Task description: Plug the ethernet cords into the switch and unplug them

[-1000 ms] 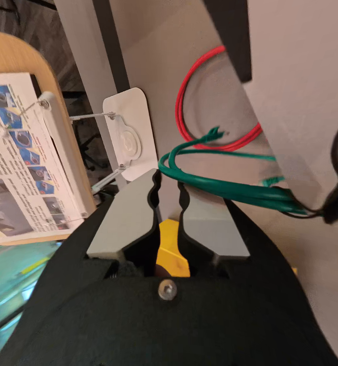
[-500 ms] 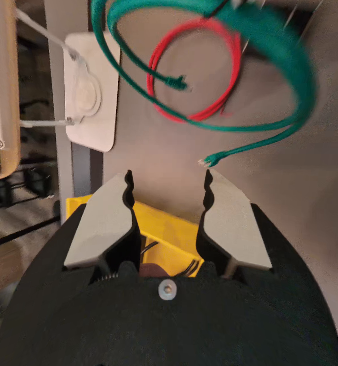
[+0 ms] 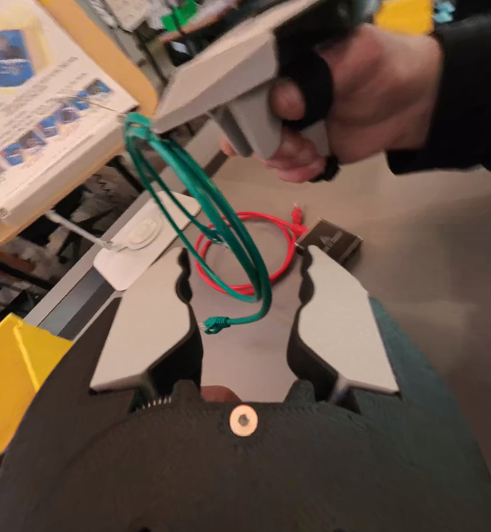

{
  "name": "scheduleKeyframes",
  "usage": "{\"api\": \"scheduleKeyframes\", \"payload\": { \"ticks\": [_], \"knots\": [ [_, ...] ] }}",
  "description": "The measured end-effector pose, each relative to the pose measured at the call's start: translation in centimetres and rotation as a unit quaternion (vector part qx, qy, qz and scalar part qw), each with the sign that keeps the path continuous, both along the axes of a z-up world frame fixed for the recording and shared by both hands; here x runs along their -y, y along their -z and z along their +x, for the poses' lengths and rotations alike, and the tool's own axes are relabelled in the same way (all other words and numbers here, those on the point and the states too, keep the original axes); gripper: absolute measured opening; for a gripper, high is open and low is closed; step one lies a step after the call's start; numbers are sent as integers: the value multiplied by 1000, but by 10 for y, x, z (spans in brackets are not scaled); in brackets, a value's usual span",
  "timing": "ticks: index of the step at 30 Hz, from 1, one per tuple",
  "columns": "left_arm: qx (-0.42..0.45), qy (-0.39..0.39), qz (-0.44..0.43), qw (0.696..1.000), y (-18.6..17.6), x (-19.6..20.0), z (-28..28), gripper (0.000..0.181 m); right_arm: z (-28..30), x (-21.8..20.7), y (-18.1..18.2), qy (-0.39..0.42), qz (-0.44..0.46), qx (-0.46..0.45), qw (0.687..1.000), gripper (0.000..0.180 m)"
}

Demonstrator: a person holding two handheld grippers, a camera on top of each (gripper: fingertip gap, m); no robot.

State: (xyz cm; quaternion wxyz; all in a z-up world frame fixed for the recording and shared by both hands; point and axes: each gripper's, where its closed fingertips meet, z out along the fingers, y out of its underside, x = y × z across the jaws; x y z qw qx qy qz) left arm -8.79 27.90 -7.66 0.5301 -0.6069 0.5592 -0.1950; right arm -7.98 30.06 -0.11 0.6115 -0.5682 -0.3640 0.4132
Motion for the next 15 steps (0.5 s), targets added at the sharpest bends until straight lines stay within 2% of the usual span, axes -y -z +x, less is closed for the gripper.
{"api": "scheduleKeyframes", "payload": {
  "ticks": [1,3,5,6,11,15],
  "knots": [
    [21,-17,1,1000,-3,-5,0,63,-1,0,0,0,-2,-1,1000,0],
    [21,-51,25,998,-3,-17,-1,63,-4,-1,2,0,-5,-1,1000,0],
    [11,-54,33,998,3,-20,2,20,-6,-2,3,1,-11,-8,1000,0],
    [5,-56,36,998,6,-22,2,15,-7,-3,3,0,-12,-9,1000,0],
    [-3,-99,84,992,-11,-37,-20,9,2,-12,9,26,-10,8,1000,0],
    [-85,-100,160,978,-34,-41,-34,9,4,-17,17,39,-8,28,999,0]
  ]
}}
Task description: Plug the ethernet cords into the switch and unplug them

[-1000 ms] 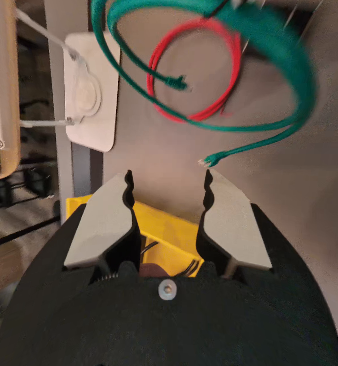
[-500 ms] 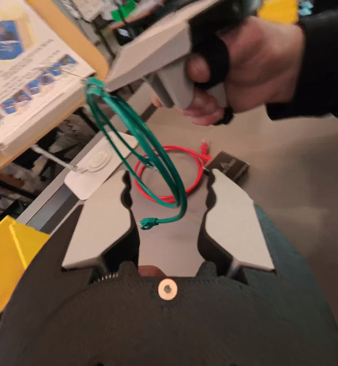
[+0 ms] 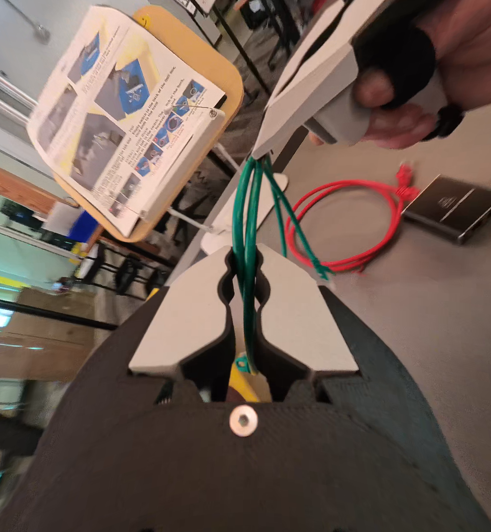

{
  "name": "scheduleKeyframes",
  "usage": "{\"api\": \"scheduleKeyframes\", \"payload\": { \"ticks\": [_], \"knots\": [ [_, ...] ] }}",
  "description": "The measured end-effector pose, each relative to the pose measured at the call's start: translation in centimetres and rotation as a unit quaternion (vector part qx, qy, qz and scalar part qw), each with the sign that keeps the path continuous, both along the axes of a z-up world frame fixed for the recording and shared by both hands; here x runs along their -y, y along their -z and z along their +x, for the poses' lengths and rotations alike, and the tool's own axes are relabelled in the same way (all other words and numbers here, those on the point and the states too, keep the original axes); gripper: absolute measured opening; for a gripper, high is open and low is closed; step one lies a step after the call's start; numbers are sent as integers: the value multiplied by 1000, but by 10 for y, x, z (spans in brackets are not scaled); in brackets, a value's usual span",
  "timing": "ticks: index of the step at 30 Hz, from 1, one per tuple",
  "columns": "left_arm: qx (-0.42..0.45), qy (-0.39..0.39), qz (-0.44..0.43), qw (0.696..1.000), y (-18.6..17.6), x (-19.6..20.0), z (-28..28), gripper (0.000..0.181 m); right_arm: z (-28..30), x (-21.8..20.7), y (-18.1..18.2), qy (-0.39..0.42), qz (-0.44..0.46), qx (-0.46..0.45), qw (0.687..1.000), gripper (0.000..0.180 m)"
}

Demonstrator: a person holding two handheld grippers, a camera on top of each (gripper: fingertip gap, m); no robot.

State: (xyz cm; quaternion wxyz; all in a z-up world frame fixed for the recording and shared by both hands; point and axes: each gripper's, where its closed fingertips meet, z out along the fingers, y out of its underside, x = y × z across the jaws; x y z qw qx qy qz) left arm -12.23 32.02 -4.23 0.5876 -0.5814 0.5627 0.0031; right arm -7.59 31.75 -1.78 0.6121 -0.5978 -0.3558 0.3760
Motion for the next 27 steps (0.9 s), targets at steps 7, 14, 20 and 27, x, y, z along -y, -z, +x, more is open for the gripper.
{"api": "scheduleKeyframes", "payload": {
  "ticks": [7,14,20,27],
  "knots": [
    [-154,-35,121,980,-33,-17,-4,9,5,-5,-10,-27,-58,-93,994,0],
    [-189,-18,198,962,-56,-31,1,10,-3,11,10,-125,-114,-94,981,0],
    [-321,64,179,928,-46,-28,18,12,-12,16,35,-117,-87,32,989,0],
    [-462,118,136,868,-19,-36,39,16,-36,29,58,-119,-36,153,980,0]
  ]
}}
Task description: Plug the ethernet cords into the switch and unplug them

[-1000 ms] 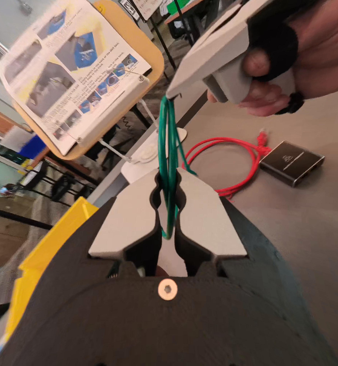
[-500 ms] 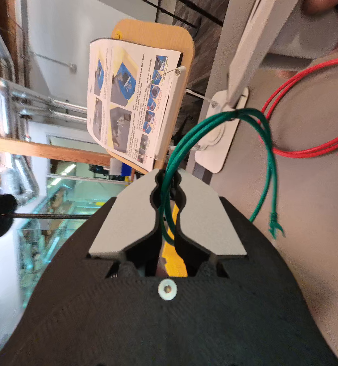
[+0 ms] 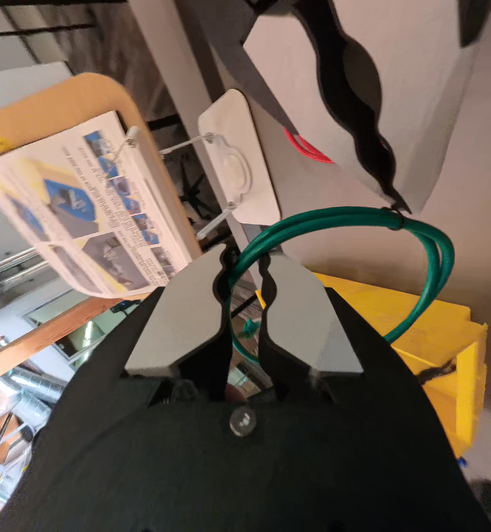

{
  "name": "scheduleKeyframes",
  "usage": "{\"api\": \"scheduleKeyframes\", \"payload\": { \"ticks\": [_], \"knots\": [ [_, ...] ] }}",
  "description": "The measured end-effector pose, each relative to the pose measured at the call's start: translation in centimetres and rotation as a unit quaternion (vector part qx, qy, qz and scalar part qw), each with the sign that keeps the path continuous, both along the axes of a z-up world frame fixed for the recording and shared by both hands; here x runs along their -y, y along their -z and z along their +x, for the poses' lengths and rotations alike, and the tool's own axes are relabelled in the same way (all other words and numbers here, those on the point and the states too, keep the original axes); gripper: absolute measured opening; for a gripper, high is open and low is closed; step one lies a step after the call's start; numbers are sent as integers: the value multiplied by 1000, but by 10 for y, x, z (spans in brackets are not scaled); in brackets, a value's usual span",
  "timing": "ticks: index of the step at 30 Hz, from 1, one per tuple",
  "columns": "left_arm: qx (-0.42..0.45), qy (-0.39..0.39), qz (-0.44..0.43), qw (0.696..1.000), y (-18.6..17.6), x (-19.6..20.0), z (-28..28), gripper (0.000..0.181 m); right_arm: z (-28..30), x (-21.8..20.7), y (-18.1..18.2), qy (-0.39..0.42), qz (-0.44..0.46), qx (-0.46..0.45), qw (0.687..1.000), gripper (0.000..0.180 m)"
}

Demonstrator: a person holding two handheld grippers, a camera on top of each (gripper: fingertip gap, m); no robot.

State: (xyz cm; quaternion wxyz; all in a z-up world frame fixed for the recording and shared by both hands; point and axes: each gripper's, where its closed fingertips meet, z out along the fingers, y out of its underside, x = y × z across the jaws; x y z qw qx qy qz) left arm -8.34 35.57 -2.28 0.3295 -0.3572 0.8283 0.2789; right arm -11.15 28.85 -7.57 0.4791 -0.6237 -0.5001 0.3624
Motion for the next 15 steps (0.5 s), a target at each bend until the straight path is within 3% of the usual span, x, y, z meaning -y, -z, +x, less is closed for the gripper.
{"api": "scheduleKeyframes", "payload": {
  "ticks": [5,9,13,15],
  "knots": [
    [-88,-32,-90,992,35,-10,-4,17,-14,11,2,-26,20,3,999,0],
    [-122,-49,-210,969,68,-7,-7,16,-22,22,-10,-51,27,-37,998,0],
    [-124,-68,-338,930,100,6,-4,17,-18,25,-25,-59,32,-71,995,0],
    [-100,-94,-357,924,112,-2,-1,30,-15,26,-33,-63,29,-92,993,0]
  ]
}}
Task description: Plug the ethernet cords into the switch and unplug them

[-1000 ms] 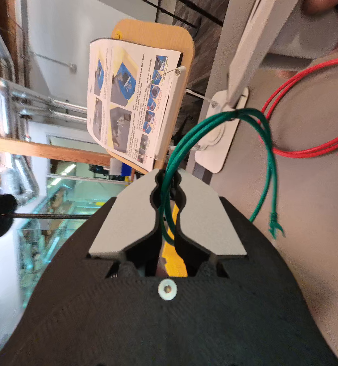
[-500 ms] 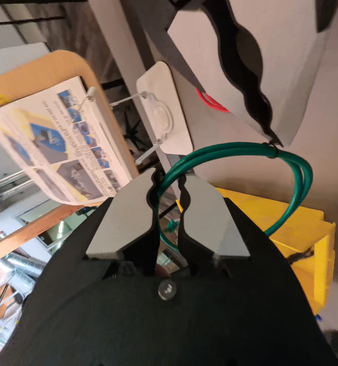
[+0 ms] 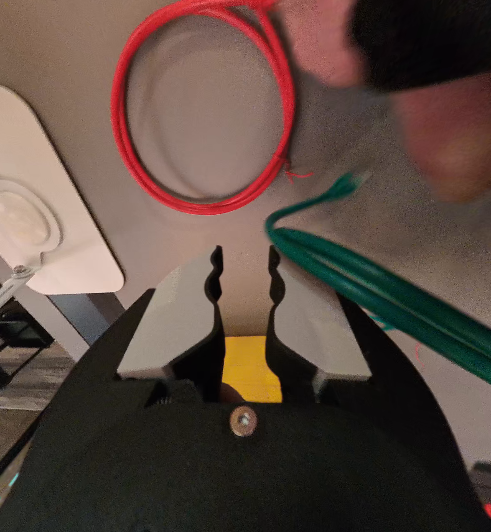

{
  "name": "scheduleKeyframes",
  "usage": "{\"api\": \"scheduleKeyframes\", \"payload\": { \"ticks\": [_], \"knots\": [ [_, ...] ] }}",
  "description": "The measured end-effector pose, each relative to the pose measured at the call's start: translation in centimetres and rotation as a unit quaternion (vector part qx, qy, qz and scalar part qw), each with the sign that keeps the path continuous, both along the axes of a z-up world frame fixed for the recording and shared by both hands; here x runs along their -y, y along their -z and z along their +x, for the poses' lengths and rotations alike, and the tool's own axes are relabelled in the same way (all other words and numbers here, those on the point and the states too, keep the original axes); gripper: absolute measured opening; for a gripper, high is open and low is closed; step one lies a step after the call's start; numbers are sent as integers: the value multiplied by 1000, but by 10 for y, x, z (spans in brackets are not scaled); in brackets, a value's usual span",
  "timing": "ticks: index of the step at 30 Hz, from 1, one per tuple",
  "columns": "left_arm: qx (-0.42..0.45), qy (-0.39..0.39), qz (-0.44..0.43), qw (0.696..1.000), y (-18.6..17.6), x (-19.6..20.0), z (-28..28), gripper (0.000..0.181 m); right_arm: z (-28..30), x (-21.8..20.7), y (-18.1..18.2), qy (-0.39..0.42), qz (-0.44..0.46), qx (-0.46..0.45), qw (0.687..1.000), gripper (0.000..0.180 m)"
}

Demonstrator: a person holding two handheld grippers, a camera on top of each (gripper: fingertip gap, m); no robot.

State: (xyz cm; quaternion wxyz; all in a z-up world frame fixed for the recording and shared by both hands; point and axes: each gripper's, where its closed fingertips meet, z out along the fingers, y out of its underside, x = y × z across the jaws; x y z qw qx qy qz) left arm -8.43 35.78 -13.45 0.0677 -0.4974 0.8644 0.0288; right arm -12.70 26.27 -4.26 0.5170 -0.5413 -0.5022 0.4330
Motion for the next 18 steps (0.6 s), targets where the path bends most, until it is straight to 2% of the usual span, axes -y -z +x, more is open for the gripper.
{"api": "scheduleKeyframes", "payload": {
  "ticks": [3,6,8,11,14,18],
  "knots": [
    [67,-35,74,994,-11,-32,6,29,7,-4,-7,7,-7,-18,1000,0],
    [194,-112,117,968,-59,-48,7,29,20,-13,-11,28,-14,-32,999,0],
    [280,-147,131,940,-97,-40,-3,31,28,-20,-17,42,-20,-47,998,0],
    [408,-171,89,892,-137,-3,-22,37,36,-30,-21,70,-21,-57,996,0],
    [471,-189,12,861,-137,36,-38,55,41,-37,-24,90,-28,-70,993,0],
    [451,-200,43,869,-87,48,-48,61,43,-38,-36,96,-36,-101,990,0]
  ]
}}
